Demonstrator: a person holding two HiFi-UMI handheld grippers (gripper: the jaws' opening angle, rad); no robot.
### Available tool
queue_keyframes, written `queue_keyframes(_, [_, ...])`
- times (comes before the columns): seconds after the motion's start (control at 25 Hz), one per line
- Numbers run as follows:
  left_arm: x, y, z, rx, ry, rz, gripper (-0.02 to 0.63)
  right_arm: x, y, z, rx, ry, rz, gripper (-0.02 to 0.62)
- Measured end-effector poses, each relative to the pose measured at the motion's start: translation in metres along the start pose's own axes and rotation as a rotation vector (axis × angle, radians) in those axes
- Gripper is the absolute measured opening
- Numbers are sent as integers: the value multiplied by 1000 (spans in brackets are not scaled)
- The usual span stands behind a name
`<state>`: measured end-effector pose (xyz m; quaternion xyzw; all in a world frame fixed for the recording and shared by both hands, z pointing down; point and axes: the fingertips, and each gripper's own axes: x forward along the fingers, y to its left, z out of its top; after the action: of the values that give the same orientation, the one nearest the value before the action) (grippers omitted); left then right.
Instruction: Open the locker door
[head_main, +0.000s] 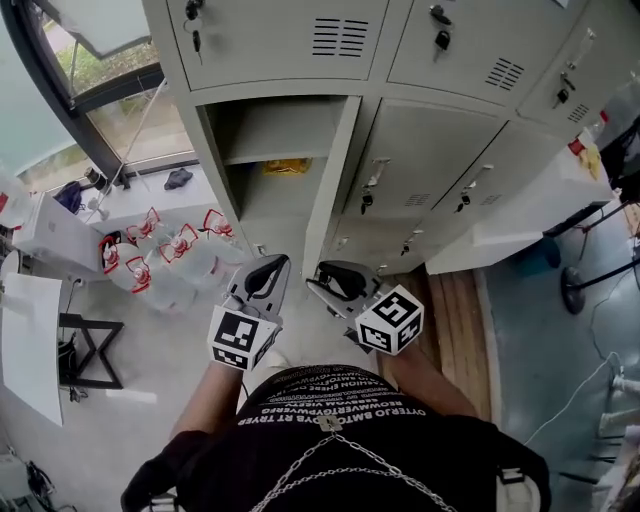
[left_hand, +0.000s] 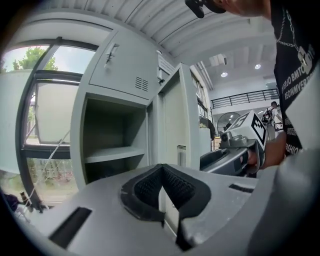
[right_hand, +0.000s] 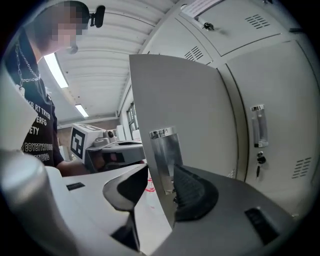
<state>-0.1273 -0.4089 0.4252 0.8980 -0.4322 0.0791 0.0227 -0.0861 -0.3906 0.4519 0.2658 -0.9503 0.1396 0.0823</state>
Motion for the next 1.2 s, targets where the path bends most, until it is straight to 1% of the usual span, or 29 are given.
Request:
queue_keyframes(0.16, [20,-50,10,26,-1,4,0,-45,-23,-7,23,-4,10,196])
queue_keyframes(0.32, [24,-80,10,24,7,42,0,-78,-42,-12,-2,6,8,202])
queue_keyframes(0.48, [24,-99,9,21,17,87,0,-102,-57,-15,5,0,5,205])
queue_keyframes(0.68, [26,-120,12,27,26,127,0,-119,-69,-17,6,-1,28,182])
queue_keyframes(0.76, [26,-128,14,34,25,139,0,-130,-69,-14,5,-6,39,147])
queue_keyframes(0.84, [25,-138,17,25,21,144,0,-151,-71,-12,43,-26,42,111])
queue_keyframes(0.88, [24,-144,19,3,16,136,0,-164,-74,-12,67,-39,31,66])
queue_keyframes(0.92, [22,-152,22,-28,5,118,0,-179,-78,-12,82,-50,13,-5])
queue_keyframes(0.96, [22,-160,27,-56,-11,97,0,-194,-82,-12,79,-60,-12,-5])
queue_keyframes(1.0, [22,-168,32,-63,-26,80,0,-208,-87,-12,56,-67,-48,-5])
queue_keyframes(1.12, [27,-184,42,10,-22,79,0,-246,-100,-8,-51,-85,-179,-5])
queue_keyframes(1.2, [30,-193,42,20,-8,68,0,-262,-102,-5,-82,-99,-222,-5])
